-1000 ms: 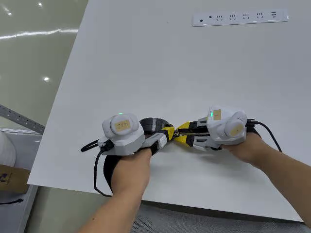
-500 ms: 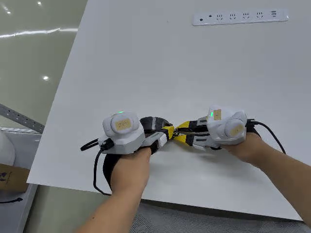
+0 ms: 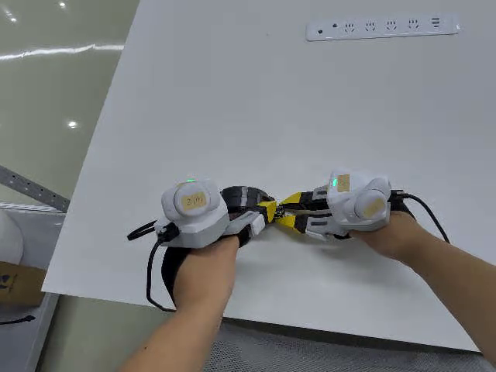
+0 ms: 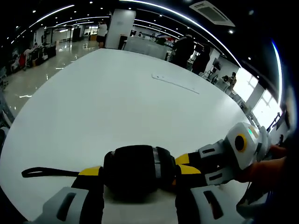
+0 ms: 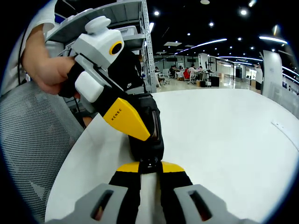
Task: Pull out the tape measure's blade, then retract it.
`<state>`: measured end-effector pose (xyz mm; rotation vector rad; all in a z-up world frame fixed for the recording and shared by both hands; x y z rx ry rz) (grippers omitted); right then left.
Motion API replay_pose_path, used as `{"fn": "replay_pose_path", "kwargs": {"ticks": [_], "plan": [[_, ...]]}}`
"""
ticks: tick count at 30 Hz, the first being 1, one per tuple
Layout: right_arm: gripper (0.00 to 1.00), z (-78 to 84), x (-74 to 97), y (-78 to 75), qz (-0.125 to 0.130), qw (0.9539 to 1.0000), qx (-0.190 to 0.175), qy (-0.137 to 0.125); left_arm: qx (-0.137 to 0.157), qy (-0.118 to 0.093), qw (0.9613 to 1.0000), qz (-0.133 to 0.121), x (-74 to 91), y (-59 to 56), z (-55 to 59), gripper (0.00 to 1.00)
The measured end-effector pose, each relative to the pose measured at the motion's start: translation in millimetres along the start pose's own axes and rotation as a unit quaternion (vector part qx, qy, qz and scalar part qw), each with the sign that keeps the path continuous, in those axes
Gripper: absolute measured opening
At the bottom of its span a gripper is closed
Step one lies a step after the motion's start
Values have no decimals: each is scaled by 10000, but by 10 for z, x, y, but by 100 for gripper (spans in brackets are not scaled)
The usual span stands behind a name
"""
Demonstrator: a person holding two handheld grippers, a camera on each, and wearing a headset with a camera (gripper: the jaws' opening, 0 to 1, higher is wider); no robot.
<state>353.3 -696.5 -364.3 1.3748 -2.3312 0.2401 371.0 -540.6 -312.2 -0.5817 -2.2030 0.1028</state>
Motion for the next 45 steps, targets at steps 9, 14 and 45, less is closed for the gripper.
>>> {"fn": "replay_pose_path", "kwargs": {"ticks": [9,14,45], "plan": [[14,-6,1,-5,12,10000,-16,37,-110,-18,9999,50,-7,4,-4,60],[14,-23,2,-7,19,9999,-61,95,-161,-59,9998,114,-4,12,2,60],[30,-126,274,64,279,9983,-475,170,-604,-43,9967,543,231,248,-11,69]]}}
Point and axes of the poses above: the centre of the closed fingertips' face, and the gripper's own axes: x roughly backward along the fingers, y roughly to its left, z roughly out of its underside, the point moved 9 cm from there along x, roughly backward along the fingers, and after that the axes turned 1 degree about x, right-handed, at the moved point
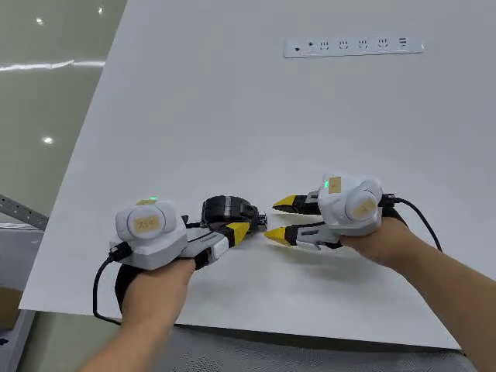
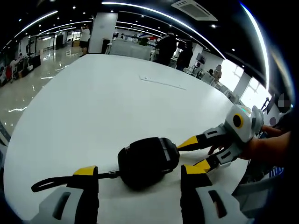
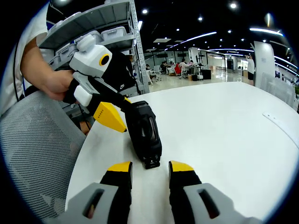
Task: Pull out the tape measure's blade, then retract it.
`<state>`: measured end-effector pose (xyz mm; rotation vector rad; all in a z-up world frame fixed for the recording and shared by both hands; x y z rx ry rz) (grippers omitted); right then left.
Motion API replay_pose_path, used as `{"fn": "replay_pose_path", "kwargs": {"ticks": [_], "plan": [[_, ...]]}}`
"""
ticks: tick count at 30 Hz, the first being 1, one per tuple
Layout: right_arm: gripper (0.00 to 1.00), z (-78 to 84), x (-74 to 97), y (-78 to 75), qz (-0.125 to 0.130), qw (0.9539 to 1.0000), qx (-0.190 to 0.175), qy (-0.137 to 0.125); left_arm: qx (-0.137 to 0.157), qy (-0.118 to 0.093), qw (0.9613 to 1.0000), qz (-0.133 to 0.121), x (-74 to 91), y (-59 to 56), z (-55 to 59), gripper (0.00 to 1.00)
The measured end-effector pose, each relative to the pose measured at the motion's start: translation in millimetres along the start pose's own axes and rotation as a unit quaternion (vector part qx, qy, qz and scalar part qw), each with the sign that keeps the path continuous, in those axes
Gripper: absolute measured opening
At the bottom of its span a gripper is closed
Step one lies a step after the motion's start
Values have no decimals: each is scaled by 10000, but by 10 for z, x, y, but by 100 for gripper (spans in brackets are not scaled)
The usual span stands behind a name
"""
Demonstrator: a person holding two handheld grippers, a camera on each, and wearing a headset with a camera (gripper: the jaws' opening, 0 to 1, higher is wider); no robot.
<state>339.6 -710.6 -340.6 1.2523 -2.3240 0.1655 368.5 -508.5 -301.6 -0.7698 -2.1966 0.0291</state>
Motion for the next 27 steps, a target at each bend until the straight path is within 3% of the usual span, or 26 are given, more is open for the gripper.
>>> {"fn": "replay_pose_path", "kwargs": {"ticks": [10,20,24,27], "plan": [[33,-23,239,-9,297,9993,-242,29,-226,-114,9995,171,143,57,-78,71],[35,9,513,29,644,9971,-403,78,-420,-126,9986,279,242,209,-68,71],[37,50,668,53,812,9951,-563,19,-474,-140,9983,320,289,244,-55,72],[37,101,771,108,860,9949,-512,133,-630,-135,9973,342,334,244,-57,72]]}}
Point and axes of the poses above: the centre of the closed fingertips' face, and the gripper's own axes: x roughly backward along the fingers, y roughly to its left, z roughly out of its underside, the point moved 9 cm from there along x, roughly backward along the fingers, and after that the axes turned 1 degree about x, right-handed, at the moved point
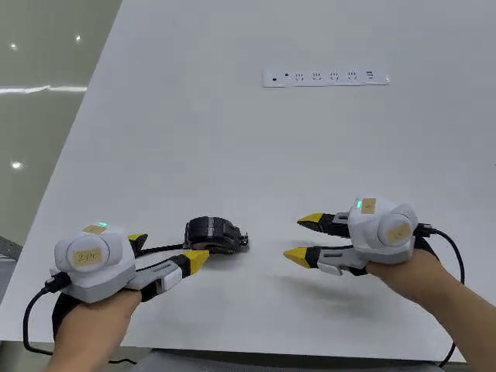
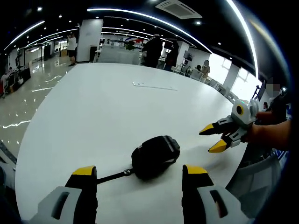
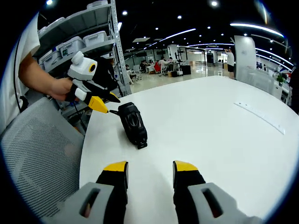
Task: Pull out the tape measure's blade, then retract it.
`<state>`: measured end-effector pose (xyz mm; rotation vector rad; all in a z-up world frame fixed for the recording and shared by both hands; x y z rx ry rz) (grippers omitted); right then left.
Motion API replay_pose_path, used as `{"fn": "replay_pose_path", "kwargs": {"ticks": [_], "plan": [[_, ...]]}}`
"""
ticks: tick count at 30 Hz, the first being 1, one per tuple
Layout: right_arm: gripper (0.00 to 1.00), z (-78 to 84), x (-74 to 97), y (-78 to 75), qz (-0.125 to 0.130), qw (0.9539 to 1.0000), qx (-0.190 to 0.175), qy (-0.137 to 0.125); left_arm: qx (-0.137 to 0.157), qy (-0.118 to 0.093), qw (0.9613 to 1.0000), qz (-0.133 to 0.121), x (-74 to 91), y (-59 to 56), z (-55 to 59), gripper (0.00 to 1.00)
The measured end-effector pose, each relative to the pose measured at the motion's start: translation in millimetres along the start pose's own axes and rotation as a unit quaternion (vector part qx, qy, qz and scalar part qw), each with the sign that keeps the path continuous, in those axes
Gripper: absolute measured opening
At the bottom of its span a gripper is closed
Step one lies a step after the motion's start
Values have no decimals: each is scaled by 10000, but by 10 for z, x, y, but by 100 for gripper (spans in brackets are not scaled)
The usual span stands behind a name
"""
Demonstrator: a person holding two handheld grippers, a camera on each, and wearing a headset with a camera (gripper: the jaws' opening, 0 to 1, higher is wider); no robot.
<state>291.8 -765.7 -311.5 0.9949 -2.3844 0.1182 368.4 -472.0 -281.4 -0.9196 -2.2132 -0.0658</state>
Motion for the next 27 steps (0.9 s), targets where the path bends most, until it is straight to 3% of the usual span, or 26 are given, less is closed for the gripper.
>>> {"fn": "replay_pose_path", "kwargs": {"ticks": [13,27], "plan": [[46,147,460,18,571,9977,-354,-18,-249,53,9992,293,129,28,62,73],[55,199,959,-51,1115,9921,-569,-20,-348,-51,9979,535,234,17,37,77]]}}
Point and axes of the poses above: the centre of the closed fingertips' face, and the gripper's own axes: x roughly backward along the fingers, y roughly to its left, z roughly out of its underside, the point moved 9 cm from there along x, roughly backward along the fingers, and after that the axes turned 1 degree about x, right-handed, at the moved point
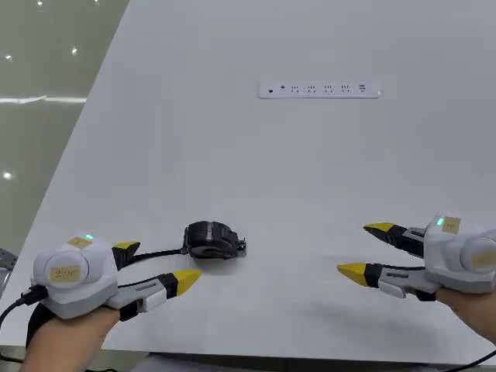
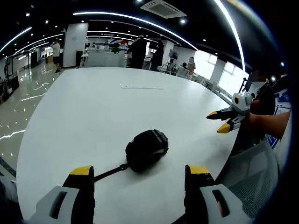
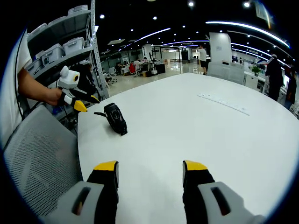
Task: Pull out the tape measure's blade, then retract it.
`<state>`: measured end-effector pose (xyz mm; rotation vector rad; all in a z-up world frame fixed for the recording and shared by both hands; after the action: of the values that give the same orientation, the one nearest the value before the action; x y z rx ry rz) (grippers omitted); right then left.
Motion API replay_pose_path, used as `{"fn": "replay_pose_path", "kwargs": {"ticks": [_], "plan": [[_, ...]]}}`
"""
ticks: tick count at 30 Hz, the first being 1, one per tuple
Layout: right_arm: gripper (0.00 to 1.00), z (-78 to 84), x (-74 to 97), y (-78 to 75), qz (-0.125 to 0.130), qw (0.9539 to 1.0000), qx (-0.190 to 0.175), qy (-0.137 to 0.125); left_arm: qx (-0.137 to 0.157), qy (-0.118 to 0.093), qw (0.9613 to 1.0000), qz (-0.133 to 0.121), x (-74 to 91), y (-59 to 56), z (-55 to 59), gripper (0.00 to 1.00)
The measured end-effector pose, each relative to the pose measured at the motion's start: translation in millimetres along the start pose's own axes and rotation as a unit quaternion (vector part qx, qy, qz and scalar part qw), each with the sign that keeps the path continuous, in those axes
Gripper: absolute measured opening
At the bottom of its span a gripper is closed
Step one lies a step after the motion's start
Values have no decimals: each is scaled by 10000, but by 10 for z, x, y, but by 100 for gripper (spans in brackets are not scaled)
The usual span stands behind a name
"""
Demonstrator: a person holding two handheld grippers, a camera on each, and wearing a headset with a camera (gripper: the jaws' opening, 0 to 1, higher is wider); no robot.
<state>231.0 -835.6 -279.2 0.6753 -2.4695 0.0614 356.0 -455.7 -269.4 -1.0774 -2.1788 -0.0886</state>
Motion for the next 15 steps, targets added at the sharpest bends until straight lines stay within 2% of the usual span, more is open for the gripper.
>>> {"fn": "replay_pose_path", "kwargs": {"ticks": [6,15], "plan": [[58,53,176,-3,204,9997,-143,35,12,77,10000,25,34,20,34,77],[65,100,348,5,352,9991,-228,51,-5,4,9999,132,129,35,3,82]]}}
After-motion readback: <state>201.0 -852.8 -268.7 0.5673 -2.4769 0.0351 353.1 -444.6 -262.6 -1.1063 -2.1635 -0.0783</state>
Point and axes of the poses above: the centre of the closed fingertips' face, and the gripper's own axes: x roughly backward along the fingers, y roughly to its left, z roughly out of its underside, the point moved 9 cm from there along x, roughly backward along the fingers, and after that the axes turned 1 degree about x, right-handed, at the moved point
